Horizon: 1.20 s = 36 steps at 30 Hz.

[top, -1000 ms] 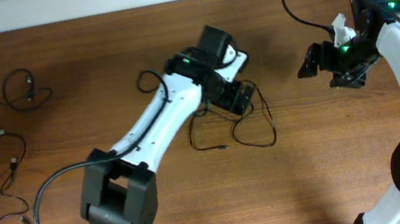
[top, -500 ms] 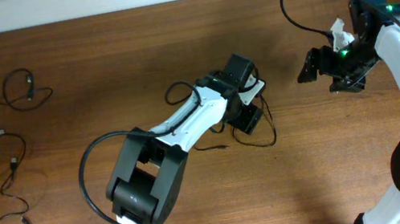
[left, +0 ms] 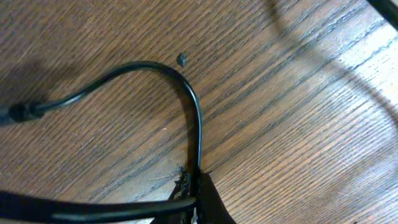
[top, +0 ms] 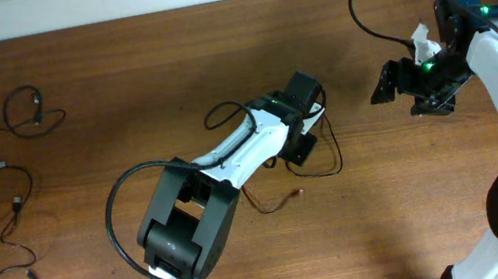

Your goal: Untangle cables

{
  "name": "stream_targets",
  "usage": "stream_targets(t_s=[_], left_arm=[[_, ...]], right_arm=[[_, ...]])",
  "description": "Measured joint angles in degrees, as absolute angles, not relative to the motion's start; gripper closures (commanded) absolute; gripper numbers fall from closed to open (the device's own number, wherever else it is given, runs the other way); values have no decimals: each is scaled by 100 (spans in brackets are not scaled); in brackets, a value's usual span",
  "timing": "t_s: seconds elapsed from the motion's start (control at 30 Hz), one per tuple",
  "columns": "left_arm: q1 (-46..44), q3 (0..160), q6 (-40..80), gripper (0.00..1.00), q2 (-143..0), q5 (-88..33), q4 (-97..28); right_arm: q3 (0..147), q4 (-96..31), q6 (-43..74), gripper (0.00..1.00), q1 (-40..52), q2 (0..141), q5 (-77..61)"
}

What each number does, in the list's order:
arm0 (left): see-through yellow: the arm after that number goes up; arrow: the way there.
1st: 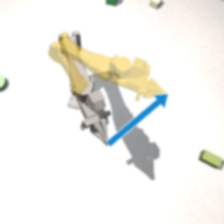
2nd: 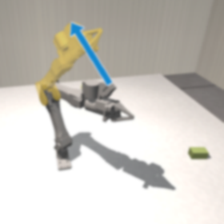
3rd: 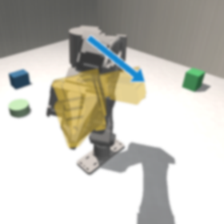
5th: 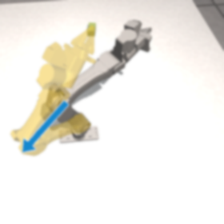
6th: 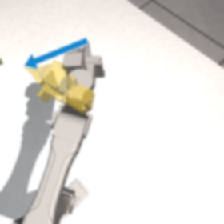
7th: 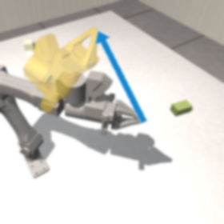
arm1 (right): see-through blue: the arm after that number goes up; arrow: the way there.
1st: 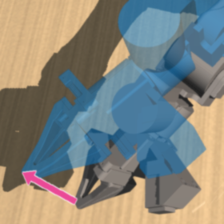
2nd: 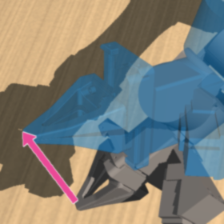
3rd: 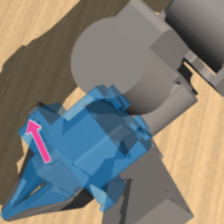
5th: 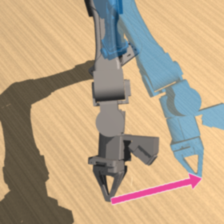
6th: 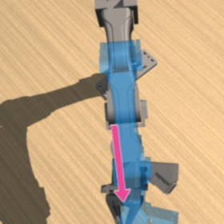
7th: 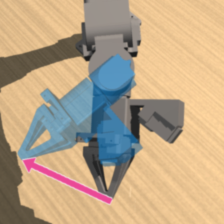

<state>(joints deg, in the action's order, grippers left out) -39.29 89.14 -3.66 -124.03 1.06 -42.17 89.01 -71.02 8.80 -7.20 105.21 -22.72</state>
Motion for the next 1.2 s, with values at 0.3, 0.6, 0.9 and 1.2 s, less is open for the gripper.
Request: stream_targets(t_s=[0.3,0.6,0.9,1.2], left_arm=[[-1977,13447,-368,100,-12508,327,-6652],[762,14143,-346,33,-13826,331,-2757],[1179,14230,-145,1,-14361,196,-3994],[-106,14606,-104,1,-10436,-239,-8007]], right_arm=[[8895,-7140,884,15,-720,10521,-2270],[8890,-7135,878,15,-720,10527,-2268],[8892,-7122,871,23,-720,10527,-2265],[9129,-7813,631,17,-722,8466,-2049]])
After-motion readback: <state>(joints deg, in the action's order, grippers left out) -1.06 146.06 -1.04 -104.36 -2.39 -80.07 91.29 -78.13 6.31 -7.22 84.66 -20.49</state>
